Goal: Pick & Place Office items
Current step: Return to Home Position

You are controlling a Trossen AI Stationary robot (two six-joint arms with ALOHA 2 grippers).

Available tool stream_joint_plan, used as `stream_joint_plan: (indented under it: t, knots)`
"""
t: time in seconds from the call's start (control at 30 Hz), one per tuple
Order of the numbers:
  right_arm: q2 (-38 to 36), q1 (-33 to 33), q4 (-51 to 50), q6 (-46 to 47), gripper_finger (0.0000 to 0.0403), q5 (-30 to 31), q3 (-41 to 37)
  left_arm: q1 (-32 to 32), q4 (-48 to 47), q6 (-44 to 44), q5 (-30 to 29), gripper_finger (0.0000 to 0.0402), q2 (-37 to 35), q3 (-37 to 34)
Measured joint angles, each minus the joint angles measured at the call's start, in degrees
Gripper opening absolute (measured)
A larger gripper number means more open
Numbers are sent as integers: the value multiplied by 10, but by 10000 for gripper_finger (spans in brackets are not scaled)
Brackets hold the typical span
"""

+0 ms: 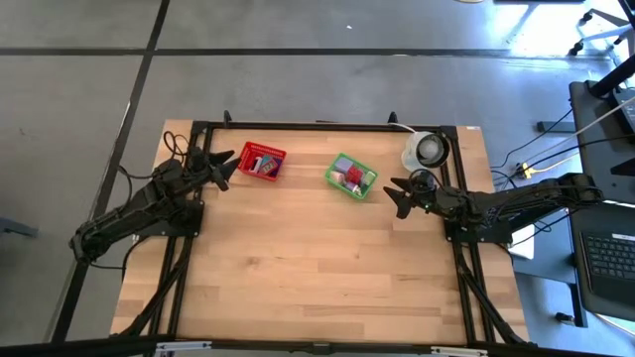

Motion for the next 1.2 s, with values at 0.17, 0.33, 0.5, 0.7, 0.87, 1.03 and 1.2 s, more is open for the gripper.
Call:
stream_joint_plan:
  t: [0.17, 0.33, 0.5, 0.7, 0.87, 1.03, 1.2]
  knots:
    - [0, 0, -1, 0, 261, 0, 0, 0, 0, 0, 0, 244, 0, 0]
    - [-42, 0, -17, -1, 261, -2, 1, 0, 4, 0, 1, 246, -8, -6]
    - [-113, 0, -23, -2, 261, -2, 1, 0, 31, 0, 1, 244, -16, -42]
    - [-207, 0, -26, -3, 261, -2, 1, 0, 107, 0, 3, 246, -16, -68]
    - [-277, -2, -26, -3, 261, -2, 1, 0, 117, 0, 2, 244, -16, -72]
    - [-337, -15, -26, -3, 261, 0, 1, 0, 117, 0, 1, 246, -16, -72]
    - [-395, -36, -26, -3, 262, 0, 1, 0, 117, 0, 1, 244, -16, -72]
